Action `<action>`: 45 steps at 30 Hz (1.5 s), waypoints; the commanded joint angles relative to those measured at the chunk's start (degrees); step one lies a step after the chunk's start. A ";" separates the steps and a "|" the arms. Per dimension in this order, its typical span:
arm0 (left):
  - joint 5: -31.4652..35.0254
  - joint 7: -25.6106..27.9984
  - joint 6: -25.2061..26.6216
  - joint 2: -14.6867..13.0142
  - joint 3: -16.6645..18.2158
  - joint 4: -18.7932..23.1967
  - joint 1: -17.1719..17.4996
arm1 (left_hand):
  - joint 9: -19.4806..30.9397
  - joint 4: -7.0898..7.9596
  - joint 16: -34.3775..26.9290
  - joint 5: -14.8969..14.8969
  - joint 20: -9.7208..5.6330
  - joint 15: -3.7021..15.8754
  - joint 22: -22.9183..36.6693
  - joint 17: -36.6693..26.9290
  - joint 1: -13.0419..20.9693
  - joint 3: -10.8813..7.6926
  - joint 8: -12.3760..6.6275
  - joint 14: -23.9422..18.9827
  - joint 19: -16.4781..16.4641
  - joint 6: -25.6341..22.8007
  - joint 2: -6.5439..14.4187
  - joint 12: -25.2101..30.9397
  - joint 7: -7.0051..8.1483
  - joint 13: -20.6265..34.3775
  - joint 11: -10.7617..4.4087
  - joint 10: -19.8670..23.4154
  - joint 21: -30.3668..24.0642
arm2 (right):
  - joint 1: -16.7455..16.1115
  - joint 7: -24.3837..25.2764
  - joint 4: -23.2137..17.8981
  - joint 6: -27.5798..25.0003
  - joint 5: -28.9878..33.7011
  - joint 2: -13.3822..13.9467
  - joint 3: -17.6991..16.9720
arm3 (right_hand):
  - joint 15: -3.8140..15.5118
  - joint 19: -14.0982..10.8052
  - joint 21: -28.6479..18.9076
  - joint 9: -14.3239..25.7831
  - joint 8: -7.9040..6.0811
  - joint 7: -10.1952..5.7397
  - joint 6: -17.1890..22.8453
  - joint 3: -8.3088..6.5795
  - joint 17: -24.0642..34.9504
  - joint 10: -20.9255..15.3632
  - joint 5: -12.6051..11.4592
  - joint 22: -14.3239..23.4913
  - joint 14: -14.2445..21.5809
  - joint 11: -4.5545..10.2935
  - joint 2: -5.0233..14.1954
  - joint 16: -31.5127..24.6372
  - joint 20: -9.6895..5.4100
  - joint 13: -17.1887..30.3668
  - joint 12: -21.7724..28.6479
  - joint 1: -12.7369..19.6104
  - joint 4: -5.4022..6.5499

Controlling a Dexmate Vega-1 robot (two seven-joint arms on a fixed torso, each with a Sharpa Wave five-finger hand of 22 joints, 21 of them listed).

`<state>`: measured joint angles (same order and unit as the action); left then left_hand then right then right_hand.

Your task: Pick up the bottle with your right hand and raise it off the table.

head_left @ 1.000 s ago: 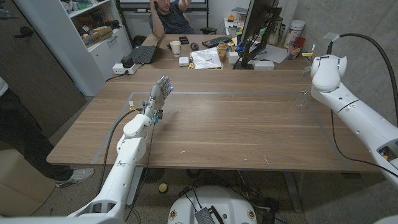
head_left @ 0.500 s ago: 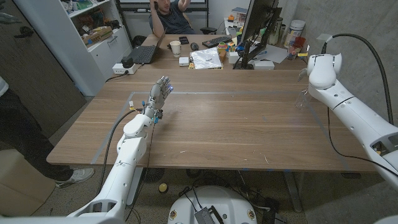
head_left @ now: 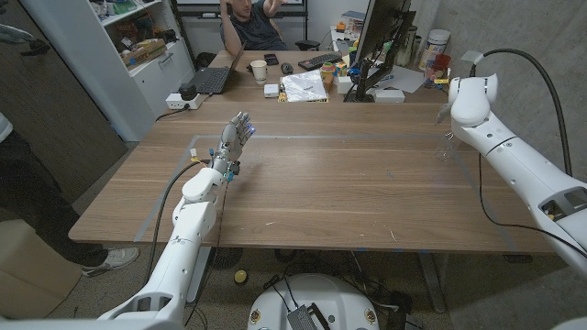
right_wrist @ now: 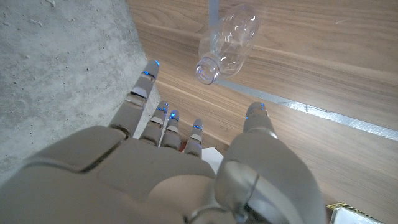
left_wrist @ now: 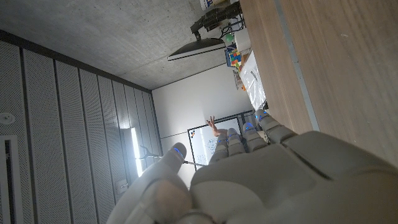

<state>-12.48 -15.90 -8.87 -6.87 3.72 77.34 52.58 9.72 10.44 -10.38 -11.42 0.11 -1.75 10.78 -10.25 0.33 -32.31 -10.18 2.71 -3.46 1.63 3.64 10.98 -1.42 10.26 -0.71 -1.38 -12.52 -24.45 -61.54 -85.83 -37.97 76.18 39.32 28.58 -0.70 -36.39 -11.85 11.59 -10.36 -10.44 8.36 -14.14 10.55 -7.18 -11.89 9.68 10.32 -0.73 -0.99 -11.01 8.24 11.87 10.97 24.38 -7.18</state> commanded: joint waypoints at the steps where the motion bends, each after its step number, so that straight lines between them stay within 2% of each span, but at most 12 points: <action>1: 0.05 0.11 -0.21 0.02 0.04 -0.15 -0.05 | 0.23 -0.05 -0.19 -0.33 0.42 0.02 0.24 -0.11 0.27 0.09 -0.14 0.33 -0.17 0.47 5.86 0.28 -0.15 0.11 0.11 -0.22 -0.34 | 2.39 -4.20 3.22 1.06 1.65 -1.37 1.70 | 0.04 0.17 0.43 0.16 -0.09 -1.16 -0.84 0.54 0.07 0.84 -0.47 0.06 -0.56 0.20 -0.79 0.13 1.73 0.12 -0.32 0.14 0.05; 5: 0.04 0.16 -0.31 0.04 0.07 -0.11 0.00 | 0.23 -0.05 -0.18 -0.33 0.43 0.02 0.24 -0.10 0.28 0.10 -0.15 0.35 -0.19 0.47 5.86 0.29 -0.13 0.11 0.06 -0.19 -0.34 | 2.75 -4.89 3.77 1.18 1.67 -1.64 1.84 | -0.67 1.11 0.95 0.16 -0.28 -1.43 -1.01 0.80 0.04 1.58 -0.67 0.03 -1.10 0.32 -0.88 0.22 3.00 0.13 -0.33 0.14 0.09; 11: 0.03 0.16 -0.31 0.00 0.05 0.08 0.09 | 0.23 -0.06 -0.21 -0.33 0.48 0.00 0.23 -0.10 0.29 0.10 -0.15 0.29 -0.18 0.48 5.86 0.26 -0.12 0.11 0.01 -0.26 -0.34 | 3.58 -6.33 5.23 1.35 1.66 -2.14 2.31 | -0.94 1.19 1.04 0.15 -0.31 -1.95 -1.41 1.02 0.03 2.83 -0.85 0.02 -1.40 0.22 -0.90 0.22 3.24 0.13 -0.52 0.19 0.11; 15: 0.05 0.17 -0.24 -0.02 0.01 0.21 0.13 | 0.23 -0.06 -0.20 -0.33 0.48 -0.03 0.23 -0.10 0.30 0.10 -0.16 0.30 -0.21 0.47 5.87 0.28 -0.14 0.11 0.09 -0.22 -0.35 | 3.90 -6.67 5.94 1.54 1.57 -2.25 2.68 | -2.13 0.61 0.95 0.11 0.04 -1.98 -3.35 1.34 -0.02 4.73 -1.15 0.00 -2.10 -0.02 -1.10 0.30 3.52 0.11 -0.67 0.54 -0.02; 31: 0.13 0.30 0.13 -0.08 -0.04 1.15 0.62 | 0.23 -0.07 -0.21 -0.34 0.55 -0.10 0.23 -0.09 0.33 0.09 -0.15 0.24 -0.24 0.51 5.89 0.27 -0.11 0.11 0.16 -0.24 -0.36 | 5.47 -8.49 8.84 1.65 0.98 -2.88 4.34 | -2.69 -0.17 0.96 0.11 0.12 -2.04 -6.78 1.72 -0.08 9.22 -1.72 -0.04 -3.06 0.54 -1.32 0.33 3.56 0.02 -0.96 1.87 -0.45; 40: 0.24 0.50 0.37 -0.10 -0.01 1.69 0.91 | 0.23 -0.07 -0.21 -0.34 0.49 -0.09 0.23 -0.10 0.32 0.11 -0.16 0.22 -0.32 0.50 5.86 0.30 -0.10 0.11 0.23 -0.16 -0.39 | 6.48 -8.98 11.25 2.10 -0.18 -3.48 5.41 | -2.30 -0.53 0.93 0.11 -0.08 -2.14 -7.23 1.55 -0.08 9.20 -1.94 -0.06 -3.02 1.05 -0.86 0.18 3.39 -0.04 -0.50 2.63 -0.58; 45: 0.28 0.63 0.61 -0.07 0.02 1.95 1.05 | 0.23 -0.06 -0.21 -0.34 0.47 -0.04 0.23 -0.10 0.31 0.13 -0.17 0.22 -0.36 0.50 5.85 0.30 -0.11 0.11 0.27 -0.16 -0.41 | 6.83 -8.25 12.15 2.36 -0.89 -3.71 6.03 | -2.13 -1.19 0.79 0.10 -0.30 -2.18 -7.25 1.26 -0.09 9.10 -2.13 -0.07 -2.80 1.20 -0.49 0.05 2.50 -0.08 -0.23 3.63 -0.89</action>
<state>-12.32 -15.55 -8.73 -6.95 3.71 78.73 53.32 9.72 10.44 -10.38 -11.42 0.11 -1.75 10.78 -10.25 0.33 -32.31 -10.18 2.71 -3.46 1.63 3.64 10.98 -1.42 10.26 -0.71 -1.38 -12.75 -18.54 -70.18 -75.91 -36.11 76.60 36.17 33.34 -3.05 -36.70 -11.19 11.58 -10.15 -12.27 1.42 -12.57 10.40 1.77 -13.65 9.61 7.35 0.30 -1.56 -10.80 11.15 11.71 10.20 26.95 -7.65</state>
